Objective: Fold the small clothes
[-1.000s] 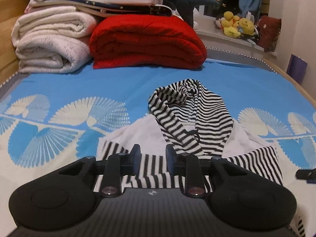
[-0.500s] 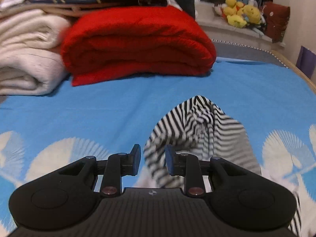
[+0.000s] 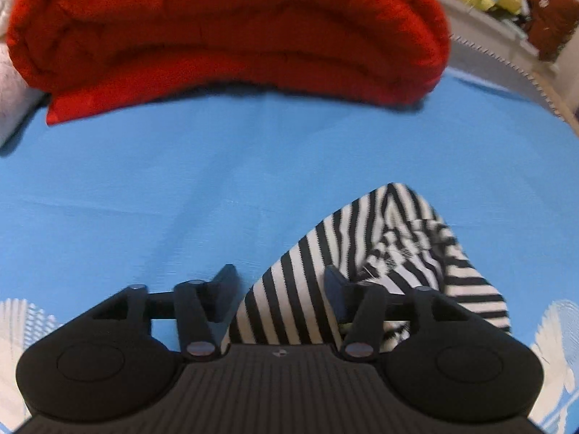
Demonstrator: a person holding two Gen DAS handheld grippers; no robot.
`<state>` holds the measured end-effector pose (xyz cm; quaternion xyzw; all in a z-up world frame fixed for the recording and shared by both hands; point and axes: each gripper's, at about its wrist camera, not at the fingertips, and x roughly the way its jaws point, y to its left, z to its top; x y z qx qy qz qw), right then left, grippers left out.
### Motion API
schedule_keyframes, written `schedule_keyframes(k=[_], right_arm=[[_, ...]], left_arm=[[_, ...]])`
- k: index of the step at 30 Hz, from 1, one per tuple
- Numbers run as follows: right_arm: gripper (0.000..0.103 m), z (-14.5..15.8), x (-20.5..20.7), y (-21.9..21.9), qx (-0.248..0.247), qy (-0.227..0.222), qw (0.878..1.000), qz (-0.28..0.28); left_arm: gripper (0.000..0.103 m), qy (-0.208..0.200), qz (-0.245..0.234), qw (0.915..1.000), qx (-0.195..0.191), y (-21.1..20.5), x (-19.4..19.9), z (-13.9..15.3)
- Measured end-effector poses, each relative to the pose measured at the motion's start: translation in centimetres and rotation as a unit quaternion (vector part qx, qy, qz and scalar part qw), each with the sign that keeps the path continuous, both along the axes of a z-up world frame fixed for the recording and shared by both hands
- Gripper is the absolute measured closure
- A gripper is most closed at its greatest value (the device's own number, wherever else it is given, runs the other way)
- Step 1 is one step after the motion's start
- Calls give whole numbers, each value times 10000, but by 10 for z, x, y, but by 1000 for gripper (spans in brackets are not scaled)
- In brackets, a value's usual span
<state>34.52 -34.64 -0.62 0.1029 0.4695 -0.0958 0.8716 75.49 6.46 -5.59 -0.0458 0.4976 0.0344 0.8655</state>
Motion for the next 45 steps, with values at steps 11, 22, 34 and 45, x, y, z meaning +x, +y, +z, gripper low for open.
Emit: schedule_keyframes(k=[11,22,34,45], right_arm=[[51,3,2,3,-45,-2,9999,102],[51,38,-4,-5,358,-541,9976,-238],[51,42,-19,-2,1012,-695,9921,-242],[51,-14,2,39,1665,498,9845,252]], left_arm=[[102,71,-578,9977,336,-22,1,-8],[102,-1903,-3829,9019,609,-88,-277,141],[66,-363,-888,9872,-1273,26,-464,111],[66,893,825,9532,-2769,47,-416,24]])
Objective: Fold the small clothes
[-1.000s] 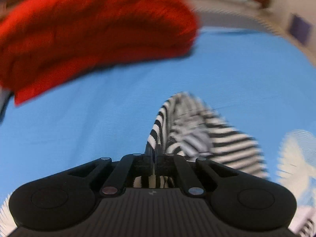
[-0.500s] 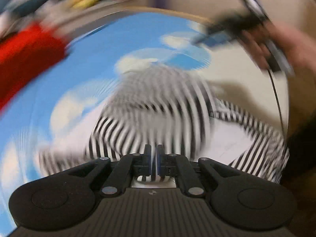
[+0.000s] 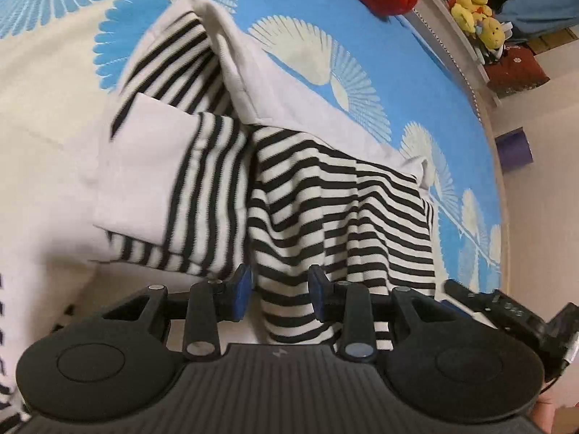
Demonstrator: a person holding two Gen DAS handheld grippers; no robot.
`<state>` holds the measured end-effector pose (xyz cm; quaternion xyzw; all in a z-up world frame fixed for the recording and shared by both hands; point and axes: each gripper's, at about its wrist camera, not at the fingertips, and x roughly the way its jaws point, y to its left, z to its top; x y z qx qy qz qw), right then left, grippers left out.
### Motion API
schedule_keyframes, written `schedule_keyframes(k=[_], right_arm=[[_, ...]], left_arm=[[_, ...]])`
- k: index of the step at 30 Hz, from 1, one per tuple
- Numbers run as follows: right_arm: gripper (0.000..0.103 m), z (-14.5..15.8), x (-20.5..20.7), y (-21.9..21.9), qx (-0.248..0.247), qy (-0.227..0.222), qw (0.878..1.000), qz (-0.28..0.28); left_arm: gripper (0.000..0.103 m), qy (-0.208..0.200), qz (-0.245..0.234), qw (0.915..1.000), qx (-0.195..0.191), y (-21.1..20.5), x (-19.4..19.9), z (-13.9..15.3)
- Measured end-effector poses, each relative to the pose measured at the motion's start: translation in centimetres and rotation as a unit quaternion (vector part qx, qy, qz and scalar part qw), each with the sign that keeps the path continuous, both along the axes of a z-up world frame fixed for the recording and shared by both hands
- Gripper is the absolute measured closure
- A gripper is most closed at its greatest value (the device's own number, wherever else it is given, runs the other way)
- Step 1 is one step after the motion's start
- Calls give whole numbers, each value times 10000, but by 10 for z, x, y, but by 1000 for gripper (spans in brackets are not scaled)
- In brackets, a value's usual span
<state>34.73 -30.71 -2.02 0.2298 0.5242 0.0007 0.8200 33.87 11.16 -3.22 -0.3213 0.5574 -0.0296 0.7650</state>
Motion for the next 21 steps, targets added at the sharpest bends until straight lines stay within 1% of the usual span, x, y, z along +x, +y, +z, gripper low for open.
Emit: schedule_keyframes(k=[2,3,4,6,7,8,9,10,11,13,14,15,16,17,18,20,21], right_arm=[[51,-7,3,4,9,100,9999,14],[51,-9,4,7,-19,136,9999,34],[51,-11,4,9,-65,164,9998,64],[53,-14,6,14,-146,200,9996,161],[65,-15,6,16,-141,206,9995,198],[79,-16,5,17,-77,213,9995,205],[83,-17,3,17,-9,202,9997,138],[88,-18,2,16,59,157,9999,33],[96,-18,1,15,122,103,9999,-28],[99,-16,0,14,342,-27,9994,-84],[99,-12,-2,11,592,-156,9979,-189],[100,-8,-4,6,905,-331,9948,-323],[100,-3,-7,0,1299,-603,9885,-491],[100,6,-10,-8,1698,-950,9786,-665],[100,13,-14,-13,1969,-1235,9693,-798],[100,23,-20,-23,2365,-1668,9520,-995],[100,25,-22,-26,2512,-1759,9459,-1063]], left_arm=[[64,-202,-101,9997,46,-10,2,5],[58,-283,-190,9994,41,-17,-2,9],[55,-334,-315,9989,22,-23,-1,9],[55,-263,-487,9984,106,-35,-2,5],[57,-175,-507,9983,206,-38,-1,0],[58,-73,-500,9983,275,-40,-1,-5],[67,37,-499,9983,297,-40,0,-10],[94,107,-521,9981,302,-39,1,-12],[103,114,-544,9980,315,-36,2,-11],[102,-207,-397,9985,327,-23,2,5],[102,-475,-237,9979,358,-14,2,16],[102,-794,-25,9961,389,-3,0,31],[102,-1099,193,9927,454,8,-2,44],[103,-1443,433,9871,546,21,-7,58],[103,-1672,588,9823,612,29,-11,67],[102,-1914,826,9761,621,45,-17,78],[102,-1894,892,9764,529,50,-20,76]])
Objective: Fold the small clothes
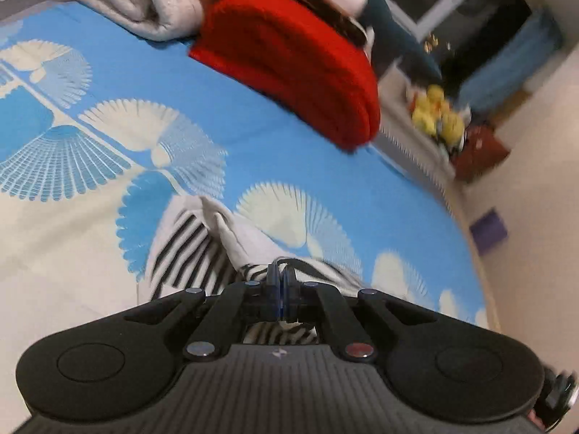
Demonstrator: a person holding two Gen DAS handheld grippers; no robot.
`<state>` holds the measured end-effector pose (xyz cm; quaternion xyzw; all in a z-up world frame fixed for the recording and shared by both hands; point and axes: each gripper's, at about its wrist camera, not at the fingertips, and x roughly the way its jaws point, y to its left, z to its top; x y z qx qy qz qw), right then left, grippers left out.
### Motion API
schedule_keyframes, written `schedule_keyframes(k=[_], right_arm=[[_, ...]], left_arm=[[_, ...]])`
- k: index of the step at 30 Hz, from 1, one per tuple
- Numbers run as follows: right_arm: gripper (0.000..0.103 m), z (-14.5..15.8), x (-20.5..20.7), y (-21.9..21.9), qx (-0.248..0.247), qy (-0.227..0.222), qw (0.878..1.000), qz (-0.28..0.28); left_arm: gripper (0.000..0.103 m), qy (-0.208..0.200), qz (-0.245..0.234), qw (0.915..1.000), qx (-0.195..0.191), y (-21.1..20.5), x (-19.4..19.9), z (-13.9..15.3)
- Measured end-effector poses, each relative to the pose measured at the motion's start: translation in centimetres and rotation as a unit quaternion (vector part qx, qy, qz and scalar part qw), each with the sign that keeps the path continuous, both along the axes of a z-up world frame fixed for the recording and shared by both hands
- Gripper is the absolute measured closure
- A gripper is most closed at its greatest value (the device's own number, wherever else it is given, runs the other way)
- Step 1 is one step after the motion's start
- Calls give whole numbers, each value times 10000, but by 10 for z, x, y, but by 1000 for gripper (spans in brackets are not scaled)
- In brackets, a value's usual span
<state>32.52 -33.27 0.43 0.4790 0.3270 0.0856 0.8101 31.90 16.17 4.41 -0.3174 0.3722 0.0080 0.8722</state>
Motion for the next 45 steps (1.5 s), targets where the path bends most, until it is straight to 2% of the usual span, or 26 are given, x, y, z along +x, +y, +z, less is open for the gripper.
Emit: schedule_keyframes(k=[2,3,4,6,8,10,11,13,18,19,20,21,22,23,26,28,29,32,33,35,36,38,40,42,44,45], right_arm=[[100,-8,1,4,101,256,9995,130],[100,-14,6,9,-236,654,9970,326],[100,-23,11,17,-771,1187,9882,593],[97,-52,17,28,-1712,2334,9521,984],[93,-67,14,23,-1583,2745,9452,787],[86,-57,18,24,-1557,2462,9535,778],[70,-47,20,25,-1642,2191,9589,749],[52,-32,24,29,-1854,1837,9628,696],[53,-49,28,33,-1919,2112,9547,845],[56,-56,28,34,-1872,2238,9525,870],[68,-59,28,36,-1860,2298,9512,882],[76,-63,30,38,-1842,2293,9515,905],[92,-62,31,39,-1810,2231,9535,914],[97,-57,28,39,-1762,2102,9578,853],[100,-33,23,39,-1530,1356,9769,630],[100,-24,24,39,-1626,1134,9785,575],[100,-27,25,38,-1720,1313,9745,589],[96,-64,27,34,-1924,2552,9460,539],[96,-71,26,33,-1999,2800,9378,468],[94,-64,24,36,-2190,2662,9380,372],[93,-51,25,41,-2425,2379,9399,342],[75,-24,23,50,-2863,1667,9432,251],[71,-8,21,55,-2851,1048,9523,291],[69,-11,24,63,-2509,879,9616,686],[67,-34,33,69,-2136,1351,9602,1190],[67,-47,36,71,-2153,1715,9523,1320]], left_arm=[[102,449,-77,9989,-115,2,1,-15],[102,948,-295,9950,-89,-1,5,-29],[102,1594,-611,9853,-5,-6,10,-49],[99,2388,-819,9675,115,-10,9,-77],[81,2504,-591,9663,-93,-4,7,-85],[60,2194,-405,9742,-329,1,6,-76],[56,1993,-276,9786,-430,4,5,-71],[48,1780,-131,9821,-610,7,8,-64],[48,1876,-30,9803,-622,-1,16,-76],[48,1916,-43,9796,-611,-4,17,-81],[49,1967,-62,9787,-581,-5,19,-84],[58,2007,-109,9781,-531,-6,17,-85],[92,1969,-157,9790,-502,-7,16,-84],[99,1893,-168,9809,-415,-9,16,-80],[99,1445,-118,9892,-189,-11,14,-62],[98,1354,-81,9908,-25,-11,13,-58],[98,1482,-78,9889,67,-12,14,-63],[80,2304,-147,9729,117,-11,16,-91],[77,2355,-79,9718,70,-9,15,-93],[77,2047,115,9787,74,-4,13,-80],[77,1782,140,9838,156,-4,12,-68],[77,1218,78,9920,317,-8,10,-47],[77,999,-163,9945,281,-16,12,-41],[77,1261,-375,9909,278,-25,15,-54],[77,2032,-594,9761,496,-33,21,-83],[80,2368,-647,9675,608,-34,21,-96]])
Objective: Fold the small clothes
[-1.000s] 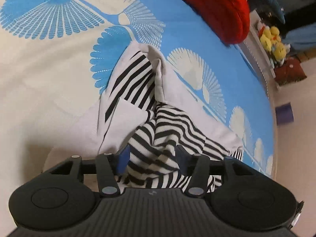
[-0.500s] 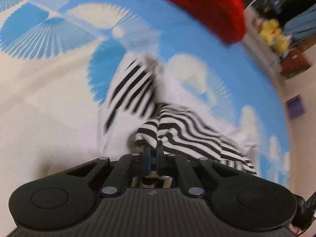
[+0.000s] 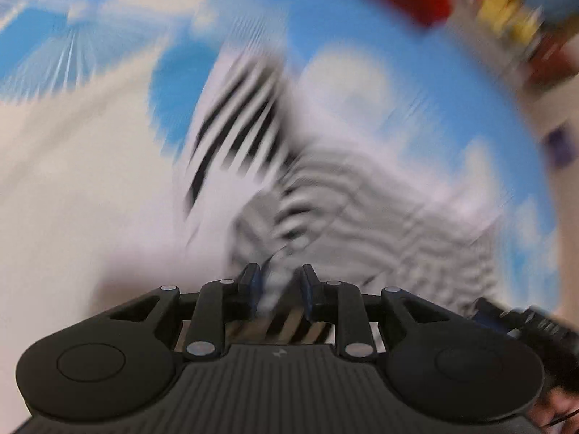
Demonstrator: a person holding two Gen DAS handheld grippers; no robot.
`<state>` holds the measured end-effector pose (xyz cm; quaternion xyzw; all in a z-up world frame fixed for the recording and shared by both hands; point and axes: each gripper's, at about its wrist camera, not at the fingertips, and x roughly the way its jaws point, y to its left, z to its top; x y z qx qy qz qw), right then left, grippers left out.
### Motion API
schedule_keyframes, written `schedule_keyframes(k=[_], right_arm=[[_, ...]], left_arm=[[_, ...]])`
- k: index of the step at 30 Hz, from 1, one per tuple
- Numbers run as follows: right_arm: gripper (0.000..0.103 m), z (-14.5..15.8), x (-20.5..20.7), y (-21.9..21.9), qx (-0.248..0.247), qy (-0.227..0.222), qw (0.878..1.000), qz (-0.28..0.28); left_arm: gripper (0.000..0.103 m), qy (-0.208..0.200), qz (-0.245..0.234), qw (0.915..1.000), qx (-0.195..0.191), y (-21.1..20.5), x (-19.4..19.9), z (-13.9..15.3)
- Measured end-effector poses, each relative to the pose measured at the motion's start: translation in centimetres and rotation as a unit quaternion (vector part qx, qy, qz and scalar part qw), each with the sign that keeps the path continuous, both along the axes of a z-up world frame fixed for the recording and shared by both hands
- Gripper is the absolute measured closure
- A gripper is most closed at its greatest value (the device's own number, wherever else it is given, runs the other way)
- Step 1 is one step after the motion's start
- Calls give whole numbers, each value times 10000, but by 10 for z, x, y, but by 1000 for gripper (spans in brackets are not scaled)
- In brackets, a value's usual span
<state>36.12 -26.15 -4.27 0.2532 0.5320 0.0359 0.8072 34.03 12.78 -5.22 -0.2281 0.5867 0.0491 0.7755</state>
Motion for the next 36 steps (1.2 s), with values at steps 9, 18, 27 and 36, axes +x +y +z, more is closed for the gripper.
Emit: schedule_keyframes(k=[9,18,27,36], right_arm=[[72,-19,8,14,-662,226,9956,623],[55,106,-98,-44,-1120,-1247,9859,46],[52,87,-243,-96,-1170,-1268,9842,-386],[51,28,-267,-96,-698,-199,9960,-517]], left_arm=[[74,-184,-554,9982,158,-3,-4,-1],[65,-1630,-794,9813,641,-6,-130,111],[54,-1610,-6,9858,468,43,-274,82],[29,-717,549,9955,-280,56,-282,33]])
